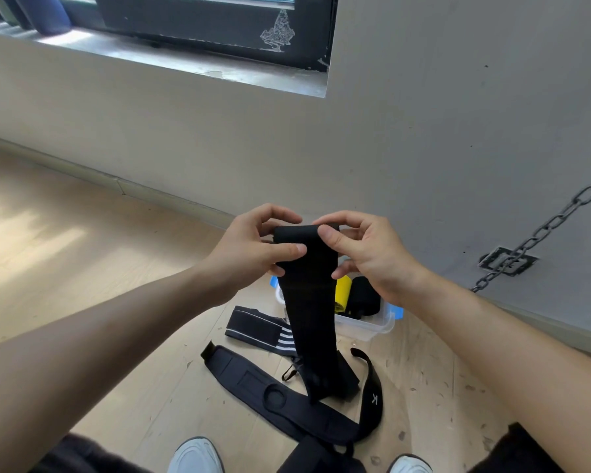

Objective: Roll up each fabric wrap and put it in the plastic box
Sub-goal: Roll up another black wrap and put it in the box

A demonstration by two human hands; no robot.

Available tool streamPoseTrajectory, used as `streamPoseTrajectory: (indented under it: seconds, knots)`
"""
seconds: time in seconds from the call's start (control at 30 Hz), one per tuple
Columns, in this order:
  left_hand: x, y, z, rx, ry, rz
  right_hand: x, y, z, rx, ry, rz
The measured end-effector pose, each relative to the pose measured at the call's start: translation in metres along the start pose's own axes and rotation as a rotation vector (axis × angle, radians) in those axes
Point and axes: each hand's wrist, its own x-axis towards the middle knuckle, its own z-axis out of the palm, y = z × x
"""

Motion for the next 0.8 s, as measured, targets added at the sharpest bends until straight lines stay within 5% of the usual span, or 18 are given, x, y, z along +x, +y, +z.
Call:
streamPoseTrajectory:
  seconds: [0.17,0.8]
  knots:
    - [-0.0002,-0.0001,-0.0012,0.009,-0.092,-0.101,-0.0005,0.0032,-0.0025,0.058,-0.025,-0.027]
    - [0.0009,0.0001,0.0001,0.022,0.011,-0.032,0.0005,0.0028,-0.0003,0.046,-0.022,0.02]
